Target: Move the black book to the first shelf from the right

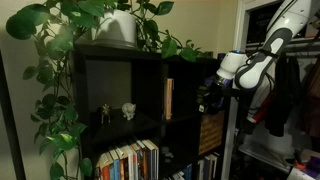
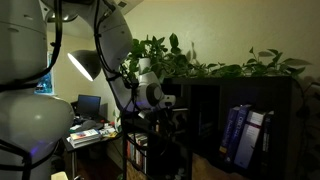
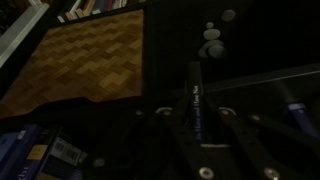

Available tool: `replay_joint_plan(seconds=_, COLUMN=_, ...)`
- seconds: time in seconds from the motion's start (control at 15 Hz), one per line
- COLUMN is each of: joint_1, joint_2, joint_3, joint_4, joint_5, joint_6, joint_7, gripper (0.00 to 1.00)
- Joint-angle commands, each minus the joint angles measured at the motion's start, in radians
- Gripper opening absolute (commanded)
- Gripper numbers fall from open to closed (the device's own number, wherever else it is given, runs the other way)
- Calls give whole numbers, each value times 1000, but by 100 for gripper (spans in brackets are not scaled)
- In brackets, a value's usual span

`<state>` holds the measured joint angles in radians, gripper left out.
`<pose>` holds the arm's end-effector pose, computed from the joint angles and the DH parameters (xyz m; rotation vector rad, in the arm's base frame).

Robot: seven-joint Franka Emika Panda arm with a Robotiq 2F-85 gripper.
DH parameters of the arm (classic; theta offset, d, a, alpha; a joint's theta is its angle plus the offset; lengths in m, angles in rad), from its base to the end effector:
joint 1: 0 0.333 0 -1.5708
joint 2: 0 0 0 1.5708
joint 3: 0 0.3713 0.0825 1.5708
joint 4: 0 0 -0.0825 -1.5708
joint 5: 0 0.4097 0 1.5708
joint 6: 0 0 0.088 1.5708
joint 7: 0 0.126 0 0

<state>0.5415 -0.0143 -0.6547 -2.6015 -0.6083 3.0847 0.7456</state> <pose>0.4902 -0.0092 0.3231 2.9998 -0.3950 0.7805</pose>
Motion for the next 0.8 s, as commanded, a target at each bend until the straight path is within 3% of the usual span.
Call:
replay_joint_plan(seconds=0.0, joint_1=0, joint_2=-1, joint_3=0, joint_4=-1, joint_5=0, joint_6=0, joint_7=0, gripper=18)
replay_joint_plan(seconds=0.2, joint_1=0, joint_2=-1, joint_3=0, joint_4=-1, joint_5=0, joint_6=-1, joint_7=0, gripper=18)
replay_joint_plan(seconds=0.27, joint_1=0, joint_2=-1, joint_3=0, joint_4=-1, joint_5=0, joint_6=-1, joint_7=0, gripper=8)
replay_joint_plan(seconds=0.73, joint_1=-47, joint_2=-108, joint_3=-19, joint_4=-67, joint_5=-183, joint_6=-38, joint_7=45, gripper=8)
